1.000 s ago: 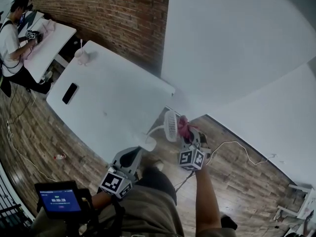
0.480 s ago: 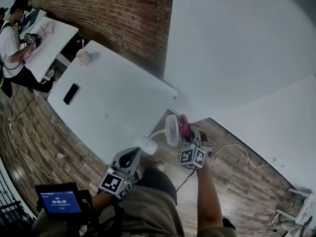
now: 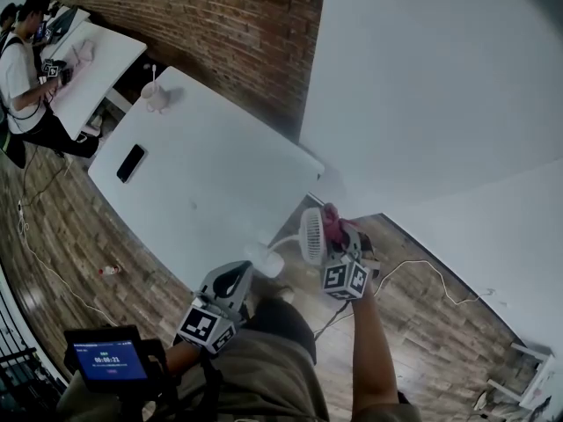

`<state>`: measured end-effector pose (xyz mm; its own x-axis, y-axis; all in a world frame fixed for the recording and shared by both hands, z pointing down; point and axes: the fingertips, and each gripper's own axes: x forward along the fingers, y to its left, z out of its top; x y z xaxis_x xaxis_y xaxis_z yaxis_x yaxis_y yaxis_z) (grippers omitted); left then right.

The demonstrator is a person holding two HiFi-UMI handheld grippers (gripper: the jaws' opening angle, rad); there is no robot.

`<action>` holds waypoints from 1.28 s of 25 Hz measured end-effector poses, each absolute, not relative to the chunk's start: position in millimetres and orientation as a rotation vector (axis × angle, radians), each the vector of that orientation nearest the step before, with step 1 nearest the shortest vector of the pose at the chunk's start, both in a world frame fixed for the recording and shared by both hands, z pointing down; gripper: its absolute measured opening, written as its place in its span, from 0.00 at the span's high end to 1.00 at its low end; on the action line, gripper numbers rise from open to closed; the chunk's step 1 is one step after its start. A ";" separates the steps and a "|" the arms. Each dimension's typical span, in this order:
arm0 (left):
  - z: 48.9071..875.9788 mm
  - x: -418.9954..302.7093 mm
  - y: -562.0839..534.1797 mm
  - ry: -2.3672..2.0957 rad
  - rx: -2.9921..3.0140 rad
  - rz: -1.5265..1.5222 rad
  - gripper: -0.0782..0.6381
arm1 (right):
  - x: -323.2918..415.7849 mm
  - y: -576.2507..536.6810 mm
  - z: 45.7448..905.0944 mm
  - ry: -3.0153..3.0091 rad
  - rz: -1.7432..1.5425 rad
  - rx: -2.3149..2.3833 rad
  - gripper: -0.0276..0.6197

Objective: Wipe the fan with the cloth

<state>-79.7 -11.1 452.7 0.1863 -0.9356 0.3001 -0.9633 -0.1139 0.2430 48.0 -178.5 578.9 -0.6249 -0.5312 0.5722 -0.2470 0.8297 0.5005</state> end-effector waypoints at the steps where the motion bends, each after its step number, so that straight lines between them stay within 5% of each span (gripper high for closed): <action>1: 453.3 -80.8 -12.6 -1.785 2.088 0.101 0.86 | 46.8 -179.9 580.4 -2.257 -0.487 0.564 0.82; 32: 451.6 -75.6 -7.6 -1.730 2.130 0.075 0.86 | 48.1 -171.7 608.2 -2.232 -0.452 0.520 0.82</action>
